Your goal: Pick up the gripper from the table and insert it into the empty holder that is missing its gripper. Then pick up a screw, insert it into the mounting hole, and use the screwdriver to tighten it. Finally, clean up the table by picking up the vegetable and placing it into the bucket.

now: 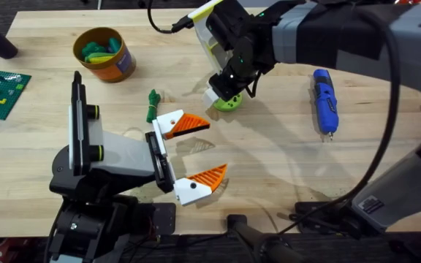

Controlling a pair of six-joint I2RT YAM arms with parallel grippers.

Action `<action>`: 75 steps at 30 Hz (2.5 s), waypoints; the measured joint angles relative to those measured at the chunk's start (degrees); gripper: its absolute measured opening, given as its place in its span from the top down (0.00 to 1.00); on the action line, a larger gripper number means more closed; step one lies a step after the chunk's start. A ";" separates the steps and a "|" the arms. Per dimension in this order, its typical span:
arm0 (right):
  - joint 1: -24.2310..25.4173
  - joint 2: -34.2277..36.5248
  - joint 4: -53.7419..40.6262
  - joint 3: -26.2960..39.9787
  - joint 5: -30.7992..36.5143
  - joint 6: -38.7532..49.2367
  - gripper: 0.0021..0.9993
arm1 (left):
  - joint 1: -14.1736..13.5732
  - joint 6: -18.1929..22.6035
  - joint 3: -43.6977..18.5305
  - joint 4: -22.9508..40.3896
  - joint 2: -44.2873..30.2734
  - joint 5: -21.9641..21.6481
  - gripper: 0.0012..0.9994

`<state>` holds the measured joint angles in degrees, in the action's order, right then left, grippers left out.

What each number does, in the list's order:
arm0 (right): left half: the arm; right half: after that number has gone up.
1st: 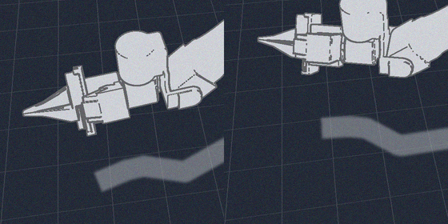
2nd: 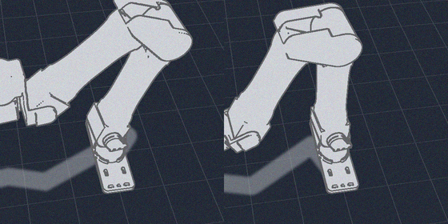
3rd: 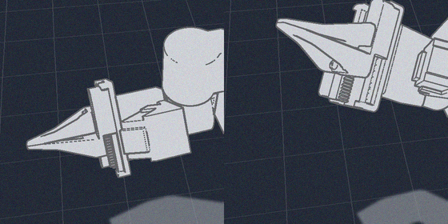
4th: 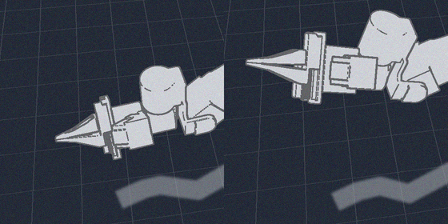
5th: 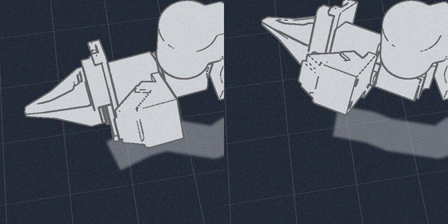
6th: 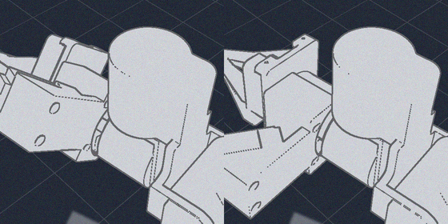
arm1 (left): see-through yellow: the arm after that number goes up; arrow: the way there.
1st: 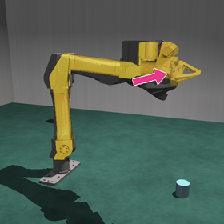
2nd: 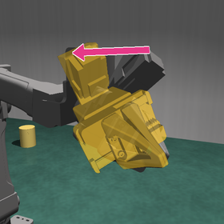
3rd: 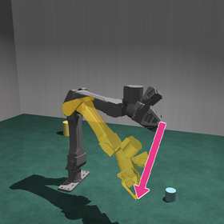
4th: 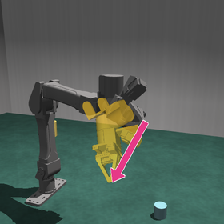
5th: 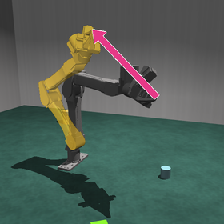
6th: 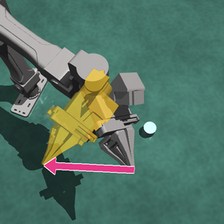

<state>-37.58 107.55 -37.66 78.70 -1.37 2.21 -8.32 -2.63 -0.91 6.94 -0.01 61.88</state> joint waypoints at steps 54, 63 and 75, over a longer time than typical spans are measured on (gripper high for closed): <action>0.00 -0.67 -6.32 0.55 6.29 -0.03 0.43 | 0.00 -0.01 0.00 -0.16 -0.02 -0.04 0.02; -0.01 -0.21 -7.14 0.57 6.29 -0.04 0.43 | 0.00 -0.01 0.00 -0.16 -0.03 -0.05 0.02; -0.01 -0.21 -7.15 0.57 6.29 -0.04 0.43 | 0.00 -0.01 0.00 -0.16 -0.03 -0.15 0.02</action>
<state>-37.59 107.34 -44.81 79.26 4.93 2.17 -8.32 -2.64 -0.91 6.79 -0.04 61.73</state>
